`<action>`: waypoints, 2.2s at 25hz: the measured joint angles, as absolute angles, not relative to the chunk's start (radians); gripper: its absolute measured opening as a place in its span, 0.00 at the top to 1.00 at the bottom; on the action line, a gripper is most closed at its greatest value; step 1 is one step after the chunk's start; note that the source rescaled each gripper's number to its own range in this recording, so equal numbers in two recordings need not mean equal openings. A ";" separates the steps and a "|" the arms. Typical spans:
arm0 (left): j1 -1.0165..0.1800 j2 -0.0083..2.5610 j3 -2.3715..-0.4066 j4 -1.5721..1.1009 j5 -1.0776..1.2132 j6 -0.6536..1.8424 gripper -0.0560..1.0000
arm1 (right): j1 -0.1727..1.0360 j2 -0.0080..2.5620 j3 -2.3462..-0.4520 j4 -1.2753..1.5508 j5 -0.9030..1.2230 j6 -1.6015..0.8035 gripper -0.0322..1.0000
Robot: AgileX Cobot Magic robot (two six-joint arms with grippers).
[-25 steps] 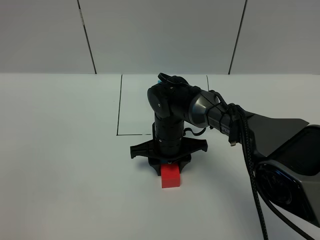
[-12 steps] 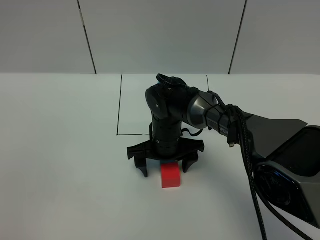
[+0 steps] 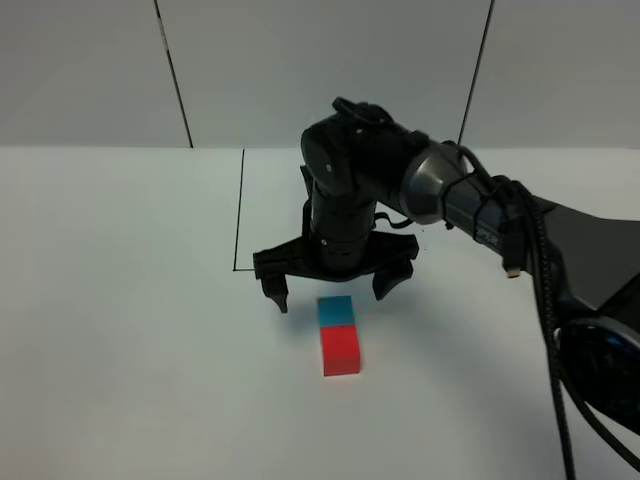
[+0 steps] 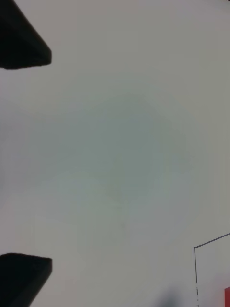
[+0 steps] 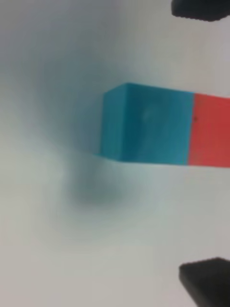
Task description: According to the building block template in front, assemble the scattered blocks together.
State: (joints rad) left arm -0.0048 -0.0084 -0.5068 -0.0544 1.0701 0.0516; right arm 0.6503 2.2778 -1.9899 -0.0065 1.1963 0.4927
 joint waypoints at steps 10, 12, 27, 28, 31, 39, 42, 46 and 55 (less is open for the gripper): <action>-0.005 -0.008 -0.507 -0.054 1.070 0.052 0.34 | 0.520 2.150 -1.990 -0.108 1.208 0.455 0.00; -0.005 -0.008 -0.507 -0.054 1.070 0.052 0.34 | 0.464 2.150 -1.990 -0.109 1.208 0.439 0.00; -0.005 -0.008 -0.507 -0.054 1.070 0.052 0.34 | 0.059 1.948 -1.824 -0.077 1.212 0.245 0.00; -0.005 -0.008 -0.507 -0.054 1.070 0.052 0.34 | 0.043 1.928 -1.795 -0.084 1.213 0.231 0.00; -0.005 -0.008 -0.507 -0.054 1.070 0.052 0.34 | -0.002 1.845 -1.702 -0.102 1.214 0.215 0.00; -0.005 -0.008 -0.507 -0.054 1.070 0.052 0.34 | -0.046 1.505 -1.399 -0.203 1.143 0.160 0.00; -0.005 -0.008 -0.507 -0.054 1.070 0.052 0.34 | -0.046 1.354 -1.284 -0.192 1.147 0.156 0.00; -0.005 -0.008 -0.507 -0.054 1.070 0.052 0.34 | -0.037 1.147 -1.124 -0.152 1.172 0.154 0.00; -0.005 -0.008 -0.507 -0.054 1.070 0.052 0.34 | -0.037 0.655 -0.782 -0.102 1.124 0.157 0.00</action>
State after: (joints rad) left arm -0.0048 -0.0084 -0.5068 -0.0540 1.0701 0.0516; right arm -0.0372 0.6549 -0.7821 -0.1020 1.1244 0.1573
